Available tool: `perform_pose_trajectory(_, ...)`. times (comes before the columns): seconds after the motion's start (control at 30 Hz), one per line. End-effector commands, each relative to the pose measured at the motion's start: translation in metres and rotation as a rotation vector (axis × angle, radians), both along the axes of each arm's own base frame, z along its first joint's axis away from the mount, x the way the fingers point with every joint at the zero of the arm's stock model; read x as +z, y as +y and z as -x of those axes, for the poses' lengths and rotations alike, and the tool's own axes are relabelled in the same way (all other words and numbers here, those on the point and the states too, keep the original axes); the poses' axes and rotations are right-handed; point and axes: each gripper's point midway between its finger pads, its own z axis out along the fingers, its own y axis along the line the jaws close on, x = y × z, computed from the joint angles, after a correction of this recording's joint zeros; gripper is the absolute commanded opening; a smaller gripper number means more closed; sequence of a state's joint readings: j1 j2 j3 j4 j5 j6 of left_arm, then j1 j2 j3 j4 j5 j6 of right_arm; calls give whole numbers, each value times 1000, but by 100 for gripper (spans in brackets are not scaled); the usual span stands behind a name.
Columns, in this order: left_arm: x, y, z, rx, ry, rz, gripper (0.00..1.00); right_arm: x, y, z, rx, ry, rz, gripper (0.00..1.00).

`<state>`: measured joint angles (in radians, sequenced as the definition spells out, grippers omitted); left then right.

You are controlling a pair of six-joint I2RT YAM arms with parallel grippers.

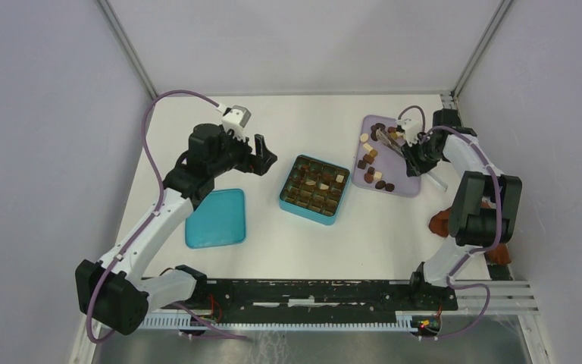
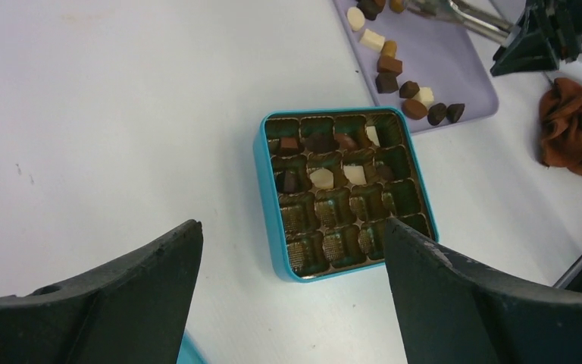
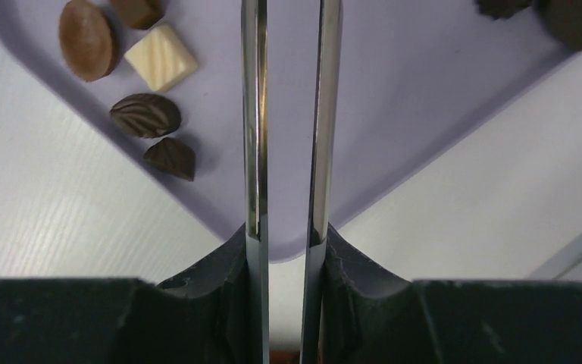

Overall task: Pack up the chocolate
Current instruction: Pick up the fake chocolate from the plate.

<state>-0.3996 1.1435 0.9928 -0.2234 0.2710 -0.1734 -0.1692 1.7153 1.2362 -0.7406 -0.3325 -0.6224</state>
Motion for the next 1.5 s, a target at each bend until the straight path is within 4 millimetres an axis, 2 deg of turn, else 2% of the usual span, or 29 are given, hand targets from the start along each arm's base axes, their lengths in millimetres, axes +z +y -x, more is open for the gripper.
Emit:
perform_pose_trajectory(0.0,7,13,-4,26,-63,-77,92,27,-30,-34,-34,-81,153,34)
perform_pose_trajectory(0.1,10,19,-5,57,-84,-86,93,21,-41,-39,-66,-64,175,34)
perform_pose_trajectory(0.27,10,20,-6,69,-78,-85,100,6,-45,-35,-90,-16,176,34)
perform_pose_trajectory(0.47,11,29,-6,110,-81,-109,100,3,-50,-24,-114,-16,151,36)
perform_pose_trajectory(0.6,13,34,-6,128,-95,-123,100,-4,-46,-19,-103,8,121,36)
perform_pose_trajectory(0.93,15,34,-5,125,-103,-122,100,-13,-50,-15,-114,37,130,41)
perform_pose_trajectory(1.47,14,34,-6,126,-100,-123,100,-20,-51,-28,-129,63,103,40)
